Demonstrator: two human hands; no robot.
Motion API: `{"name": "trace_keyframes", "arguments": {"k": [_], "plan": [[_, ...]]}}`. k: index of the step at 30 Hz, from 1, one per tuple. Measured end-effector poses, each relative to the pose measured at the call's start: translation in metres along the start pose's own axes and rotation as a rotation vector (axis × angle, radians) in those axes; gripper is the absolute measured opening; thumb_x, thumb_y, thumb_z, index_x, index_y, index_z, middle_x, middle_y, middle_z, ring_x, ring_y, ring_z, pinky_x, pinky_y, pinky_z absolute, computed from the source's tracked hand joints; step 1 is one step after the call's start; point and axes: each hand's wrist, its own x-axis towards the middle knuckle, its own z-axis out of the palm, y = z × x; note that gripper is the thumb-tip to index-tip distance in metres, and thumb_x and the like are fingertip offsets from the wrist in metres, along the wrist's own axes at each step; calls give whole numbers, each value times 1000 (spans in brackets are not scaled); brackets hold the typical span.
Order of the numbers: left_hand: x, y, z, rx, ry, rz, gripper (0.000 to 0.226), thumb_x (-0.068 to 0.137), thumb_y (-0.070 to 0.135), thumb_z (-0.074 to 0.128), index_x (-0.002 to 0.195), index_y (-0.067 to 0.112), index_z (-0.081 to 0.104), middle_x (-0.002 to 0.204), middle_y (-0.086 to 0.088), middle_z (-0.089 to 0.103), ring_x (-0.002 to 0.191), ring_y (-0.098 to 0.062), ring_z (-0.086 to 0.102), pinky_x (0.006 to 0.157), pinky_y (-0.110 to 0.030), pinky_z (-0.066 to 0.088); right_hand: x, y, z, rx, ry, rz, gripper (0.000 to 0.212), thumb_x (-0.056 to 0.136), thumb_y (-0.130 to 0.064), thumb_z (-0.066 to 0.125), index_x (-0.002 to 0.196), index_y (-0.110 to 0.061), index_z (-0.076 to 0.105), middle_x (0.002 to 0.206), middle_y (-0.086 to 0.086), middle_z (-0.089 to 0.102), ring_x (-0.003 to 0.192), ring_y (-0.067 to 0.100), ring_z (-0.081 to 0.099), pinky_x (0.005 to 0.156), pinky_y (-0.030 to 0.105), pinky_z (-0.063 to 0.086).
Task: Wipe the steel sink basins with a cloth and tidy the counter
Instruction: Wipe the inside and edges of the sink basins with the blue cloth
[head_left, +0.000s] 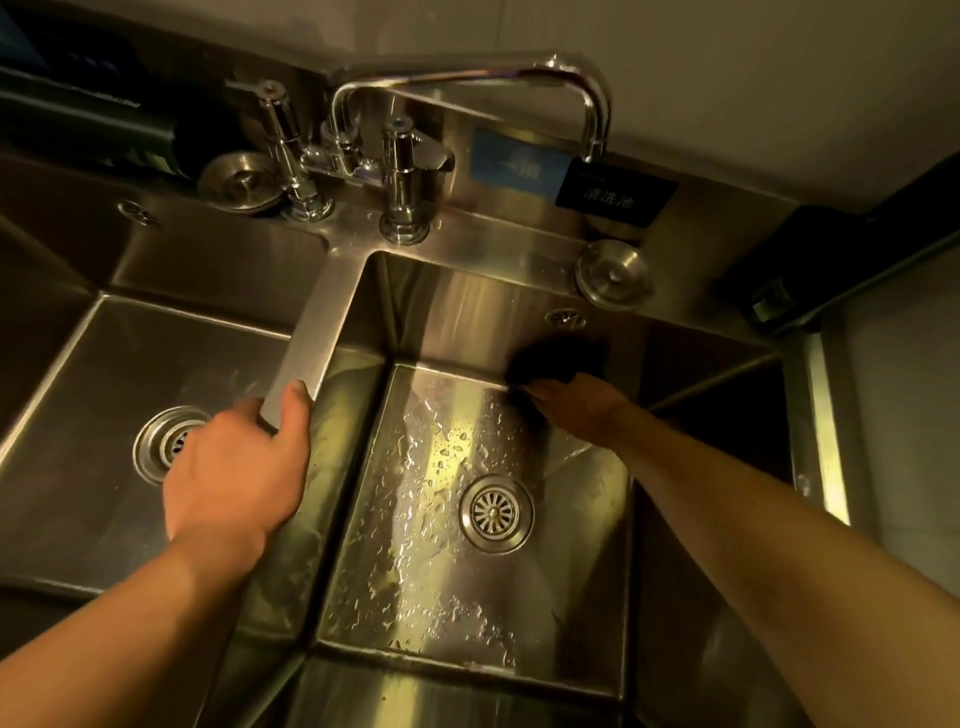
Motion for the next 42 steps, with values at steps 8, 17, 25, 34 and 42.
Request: {"name": "trace_keyframes", "arguments": {"k": [8,17,25,34,42], "plan": [[1,-1,-2,-30,-52,-9,71,97,74,26,91,16,65,83,-15,67,88,-42,64,86,-54,55,66,-81,-104,633,611,164,64,92,5,53,153,-7,38,164,16,24,152,32,24,117,45,34],[3,-3,3,-45,4,-9,66,95,75,28,74,20,56,72,-8,62,76,-37,60,74,-45,49,-23,-196,-144,2585,35,392,38,86,11,60,123,5,65,101,18,66,90,28,63,76,33,51],[6,-8,10,-16,55,23,71,94,74,25,84,15,64,74,-10,58,81,-40,59,72,-43,43,-90,-277,-149,2477,-401,227,43,83,-14,74,124,-25,64,95,-7,67,85,6,66,80,22,55],[4,-8,8,8,70,29,72,95,73,24,96,16,68,75,-5,54,75,-32,51,69,-39,39,-63,-304,-142,1952,-415,-88,59,93,-56,62,146,-31,51,144,7,58,129,31,55,111,48,43],[5,-5,5,-1,48,16,73,96,72,27,102,13,70,88,-15,67,88,-41,62,71,-41,41,-91,-277,-65,1789,-640,79,68,76,-72,54,136,-39,58,135,3,62,111,20,62,102,39,49]]}}
